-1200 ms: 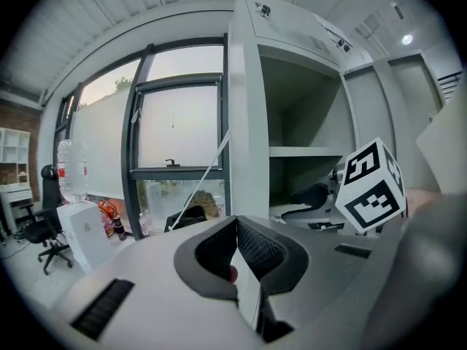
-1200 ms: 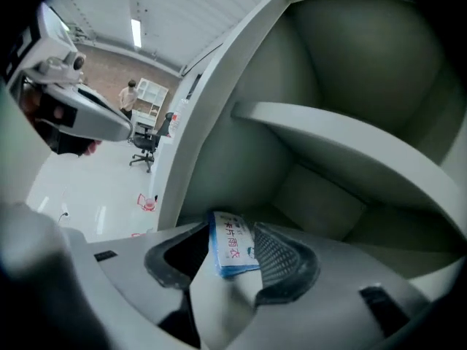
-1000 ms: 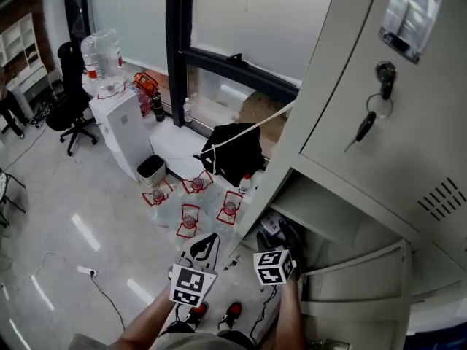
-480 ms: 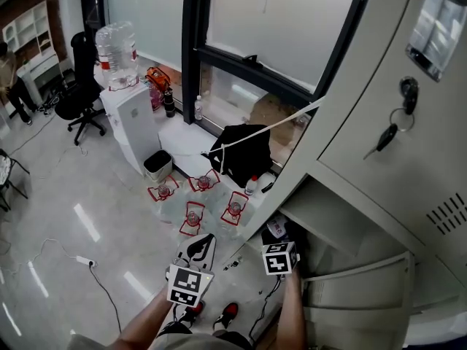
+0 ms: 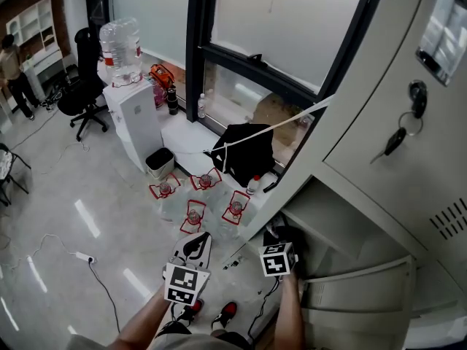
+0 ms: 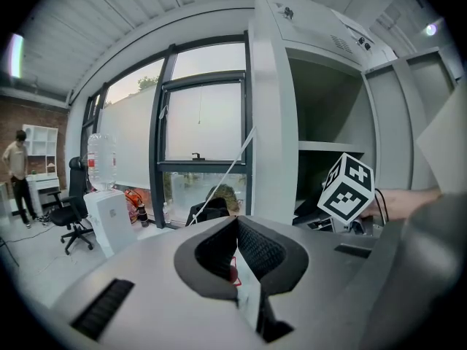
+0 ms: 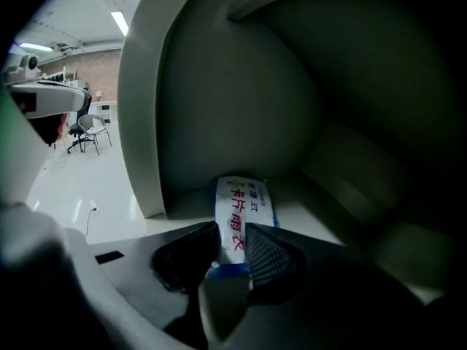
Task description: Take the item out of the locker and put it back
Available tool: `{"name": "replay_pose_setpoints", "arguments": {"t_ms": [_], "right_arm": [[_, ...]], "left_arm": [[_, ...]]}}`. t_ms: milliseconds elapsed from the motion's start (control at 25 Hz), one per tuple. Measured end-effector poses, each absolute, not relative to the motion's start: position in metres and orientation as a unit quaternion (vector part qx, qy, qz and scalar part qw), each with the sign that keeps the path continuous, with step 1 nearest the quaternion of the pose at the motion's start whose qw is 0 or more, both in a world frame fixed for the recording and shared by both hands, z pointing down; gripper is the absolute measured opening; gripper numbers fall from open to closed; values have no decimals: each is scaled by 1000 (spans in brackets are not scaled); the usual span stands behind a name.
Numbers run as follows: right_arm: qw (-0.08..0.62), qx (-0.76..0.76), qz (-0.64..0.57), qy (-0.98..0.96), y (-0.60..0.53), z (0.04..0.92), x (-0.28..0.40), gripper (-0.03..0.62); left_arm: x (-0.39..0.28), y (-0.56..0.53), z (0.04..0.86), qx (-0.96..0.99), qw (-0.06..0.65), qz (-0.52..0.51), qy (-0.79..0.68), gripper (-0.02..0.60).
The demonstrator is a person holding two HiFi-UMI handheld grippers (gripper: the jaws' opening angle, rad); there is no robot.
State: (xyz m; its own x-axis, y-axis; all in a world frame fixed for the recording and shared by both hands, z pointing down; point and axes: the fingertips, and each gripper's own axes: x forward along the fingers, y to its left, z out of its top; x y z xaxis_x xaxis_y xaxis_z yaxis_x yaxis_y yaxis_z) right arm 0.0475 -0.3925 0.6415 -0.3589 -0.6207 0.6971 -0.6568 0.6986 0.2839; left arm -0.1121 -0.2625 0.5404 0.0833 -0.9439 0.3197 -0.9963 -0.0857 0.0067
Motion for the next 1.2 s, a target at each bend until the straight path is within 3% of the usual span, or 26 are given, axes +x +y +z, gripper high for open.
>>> {"name": "replay_pose_setpoints", "arguments": {"t_ms": [120, 320, 840, 1200], "right_arm": [[424, 393, -9, -816, -393, 641, 47, 71], [413, 405, -11, -816, -395, 637, 49, 44], [351, 452, -29, -819, -372, 571, 63, 41], [244, 532, -3, -811, -312, 506, 90, 41]], "left_arm": [[-112, -262, 541, 727, 113, 116, -667, 23], [-110, -262, 540, 731, 112, 117, -663, 23], [-97, -261, 518, 757, 90, 106, -639, 23], [-68, -252, 496, 805, 61, 97, -582, 23]]}}
